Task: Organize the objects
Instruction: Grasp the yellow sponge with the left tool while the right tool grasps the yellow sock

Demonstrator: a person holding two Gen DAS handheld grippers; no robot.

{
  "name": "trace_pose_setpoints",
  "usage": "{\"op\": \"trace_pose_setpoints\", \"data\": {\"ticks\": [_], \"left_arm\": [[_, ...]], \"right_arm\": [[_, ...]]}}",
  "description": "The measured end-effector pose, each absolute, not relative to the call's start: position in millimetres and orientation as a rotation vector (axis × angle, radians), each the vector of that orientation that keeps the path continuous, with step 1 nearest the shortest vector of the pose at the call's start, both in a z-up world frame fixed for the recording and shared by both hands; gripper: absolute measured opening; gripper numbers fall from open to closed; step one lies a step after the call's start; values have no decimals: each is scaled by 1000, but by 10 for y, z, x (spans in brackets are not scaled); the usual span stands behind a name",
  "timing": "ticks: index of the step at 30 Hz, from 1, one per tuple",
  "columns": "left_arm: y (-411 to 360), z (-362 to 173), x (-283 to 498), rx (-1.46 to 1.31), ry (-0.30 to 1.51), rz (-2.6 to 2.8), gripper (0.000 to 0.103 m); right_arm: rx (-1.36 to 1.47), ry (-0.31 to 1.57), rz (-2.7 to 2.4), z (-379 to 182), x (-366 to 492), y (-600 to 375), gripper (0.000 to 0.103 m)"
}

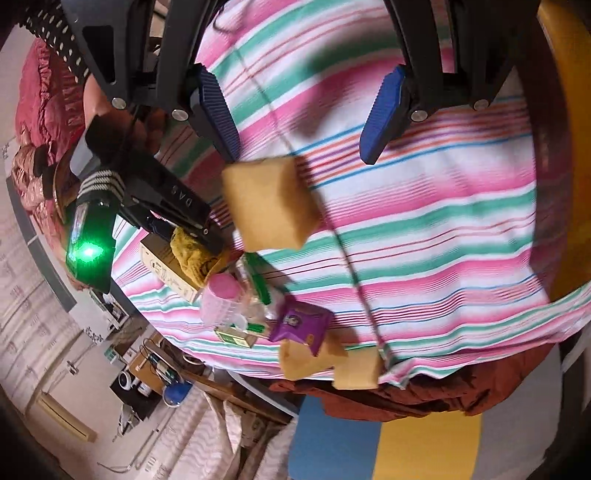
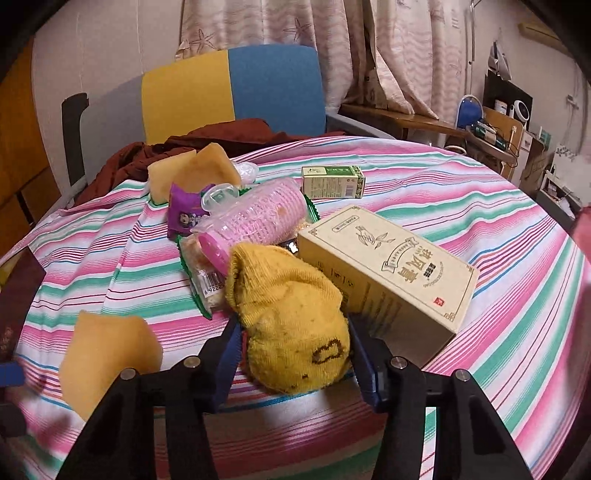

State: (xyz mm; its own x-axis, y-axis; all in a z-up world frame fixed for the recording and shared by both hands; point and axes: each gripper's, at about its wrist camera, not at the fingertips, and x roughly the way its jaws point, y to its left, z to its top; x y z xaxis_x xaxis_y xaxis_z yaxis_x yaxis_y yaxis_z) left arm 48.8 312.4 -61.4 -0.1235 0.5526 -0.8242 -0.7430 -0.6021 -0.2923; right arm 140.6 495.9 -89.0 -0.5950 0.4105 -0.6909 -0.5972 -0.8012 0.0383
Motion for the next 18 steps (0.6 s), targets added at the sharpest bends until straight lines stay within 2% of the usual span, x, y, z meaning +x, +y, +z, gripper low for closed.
{"op": "trace_pose_setpoints", "data": {"ticks": [18], "left_arm": [[3694,-847,430,-1254,266,1808,69]], "right_arm": [[-909,394,2365,-923,1429,5003,56]]}}
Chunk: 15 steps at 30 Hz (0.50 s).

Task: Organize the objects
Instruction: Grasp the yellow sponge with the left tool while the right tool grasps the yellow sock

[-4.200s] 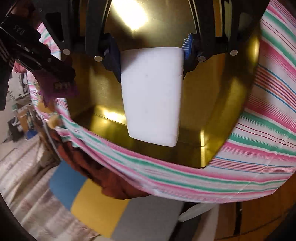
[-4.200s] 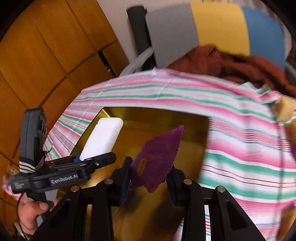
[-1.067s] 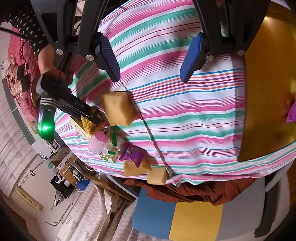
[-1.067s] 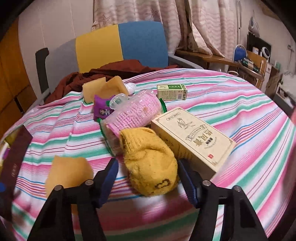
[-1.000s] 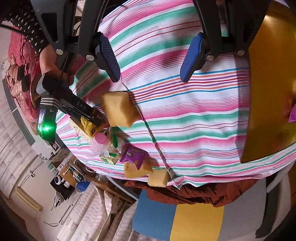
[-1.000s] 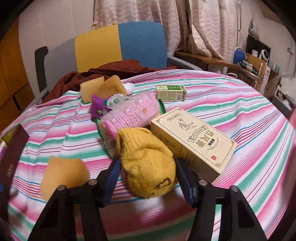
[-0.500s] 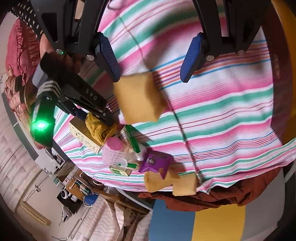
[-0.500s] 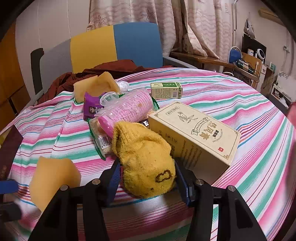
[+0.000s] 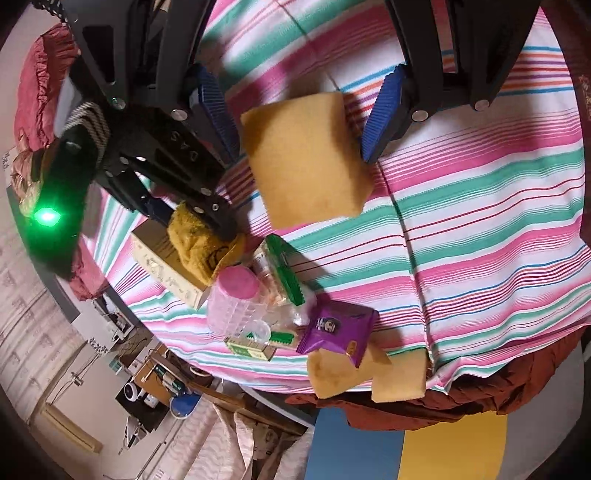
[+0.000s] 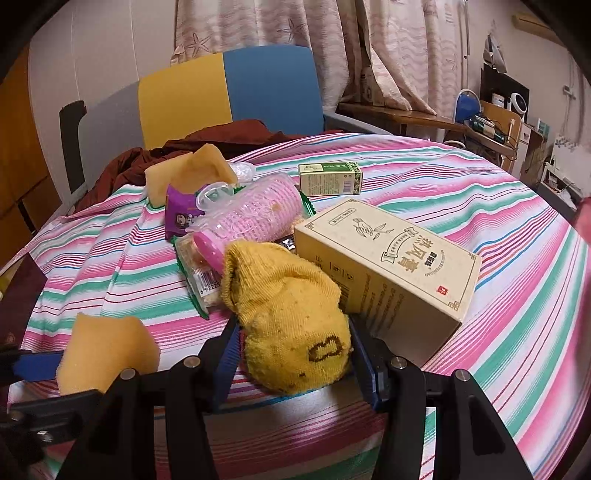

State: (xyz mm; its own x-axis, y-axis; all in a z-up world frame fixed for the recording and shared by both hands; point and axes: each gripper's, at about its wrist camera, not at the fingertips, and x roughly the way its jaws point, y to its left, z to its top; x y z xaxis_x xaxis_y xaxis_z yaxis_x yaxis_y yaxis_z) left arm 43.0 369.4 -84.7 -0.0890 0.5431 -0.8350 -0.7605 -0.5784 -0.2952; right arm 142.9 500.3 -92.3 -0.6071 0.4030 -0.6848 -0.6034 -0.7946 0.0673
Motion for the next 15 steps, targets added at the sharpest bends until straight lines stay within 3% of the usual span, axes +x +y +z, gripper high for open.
{"op": "trace_pose_setpoints", "data": {"ticks": [15], "left_arm": [[3743,-978,621,-989,463,1869,69]], "right_arm": [[-900,408,2364,-933,1443,4988,56]]}}
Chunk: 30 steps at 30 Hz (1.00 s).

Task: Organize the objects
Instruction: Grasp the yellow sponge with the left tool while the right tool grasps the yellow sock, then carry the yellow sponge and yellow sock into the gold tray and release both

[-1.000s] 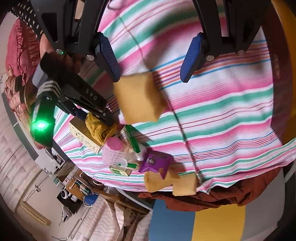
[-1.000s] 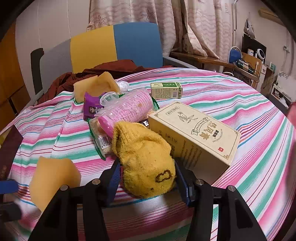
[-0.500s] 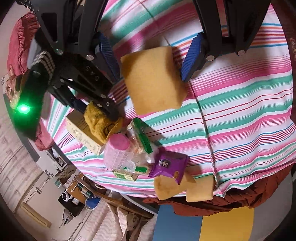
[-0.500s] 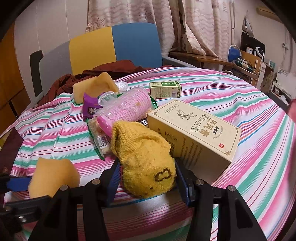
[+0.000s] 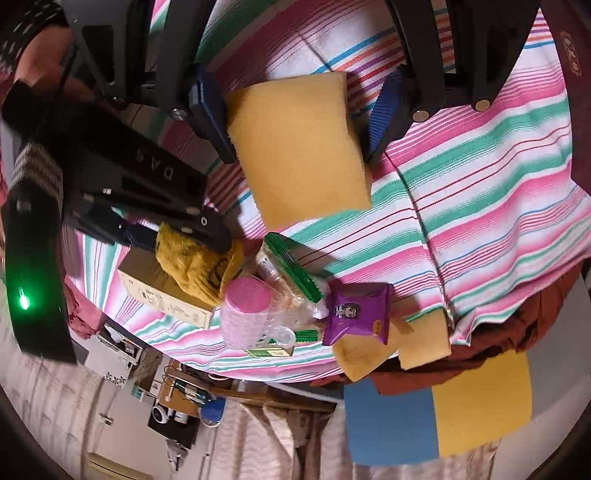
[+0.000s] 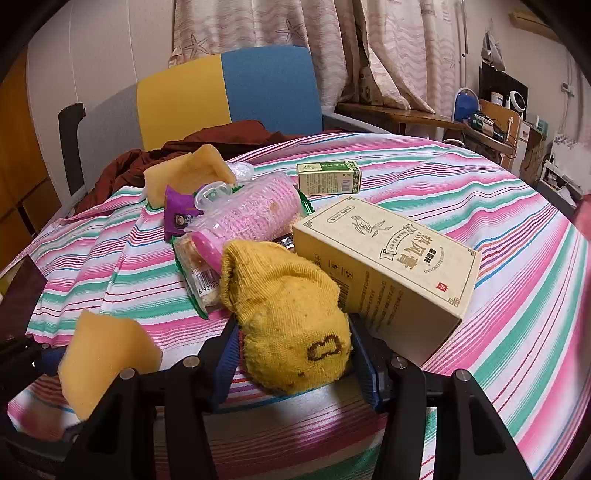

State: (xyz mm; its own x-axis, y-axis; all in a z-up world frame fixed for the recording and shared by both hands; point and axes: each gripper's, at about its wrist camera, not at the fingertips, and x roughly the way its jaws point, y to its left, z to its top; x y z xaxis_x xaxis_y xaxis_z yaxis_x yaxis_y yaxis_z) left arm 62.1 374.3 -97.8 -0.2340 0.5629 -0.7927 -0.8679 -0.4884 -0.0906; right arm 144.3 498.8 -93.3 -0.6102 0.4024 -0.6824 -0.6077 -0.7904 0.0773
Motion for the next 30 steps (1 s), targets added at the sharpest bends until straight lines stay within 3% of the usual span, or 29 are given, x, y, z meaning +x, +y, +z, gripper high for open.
{"op": "trace_pose_setpoints", "data": {"ticks": [7,12,21,30], "left_arm": [[3677,-1000,609,-957,426,1868,69],[3588,-997,592,-943,374,1874,60],[3353,-1003,668,-910,362,1871,59],[2909,-782,698,-933,258,1869,57]], "right_arm": [[-899,403,2362,-938,1449,4989,56],[-892,393,2363,-930,1451,4983,55],[-877,345,2373,-887,1464,4862,48],[-913,486,2465,-828,1558,4472,46]]}}
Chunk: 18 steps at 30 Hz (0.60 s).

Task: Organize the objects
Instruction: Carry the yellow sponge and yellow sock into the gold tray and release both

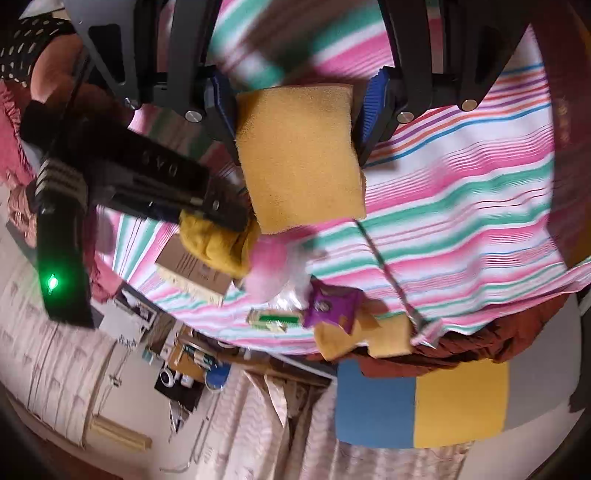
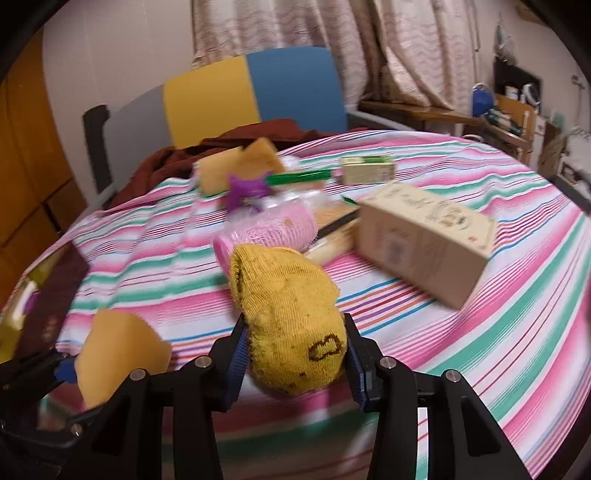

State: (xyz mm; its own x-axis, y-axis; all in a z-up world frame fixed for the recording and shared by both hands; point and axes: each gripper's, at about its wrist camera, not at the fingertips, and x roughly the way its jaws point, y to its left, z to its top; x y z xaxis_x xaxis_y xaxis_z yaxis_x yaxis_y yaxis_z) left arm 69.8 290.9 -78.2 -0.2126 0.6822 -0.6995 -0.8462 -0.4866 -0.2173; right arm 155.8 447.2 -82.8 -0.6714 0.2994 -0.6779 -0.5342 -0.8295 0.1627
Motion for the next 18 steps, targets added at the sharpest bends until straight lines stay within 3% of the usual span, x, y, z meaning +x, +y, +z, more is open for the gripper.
{"op": "trace_pose_setpoints", "data": {"ticks": [18], "left_arm": [[1417,-282,377,-895,18,2185,57]], "right_arm": [[-1010,465,2822,-326,1058,3311,44]]}}
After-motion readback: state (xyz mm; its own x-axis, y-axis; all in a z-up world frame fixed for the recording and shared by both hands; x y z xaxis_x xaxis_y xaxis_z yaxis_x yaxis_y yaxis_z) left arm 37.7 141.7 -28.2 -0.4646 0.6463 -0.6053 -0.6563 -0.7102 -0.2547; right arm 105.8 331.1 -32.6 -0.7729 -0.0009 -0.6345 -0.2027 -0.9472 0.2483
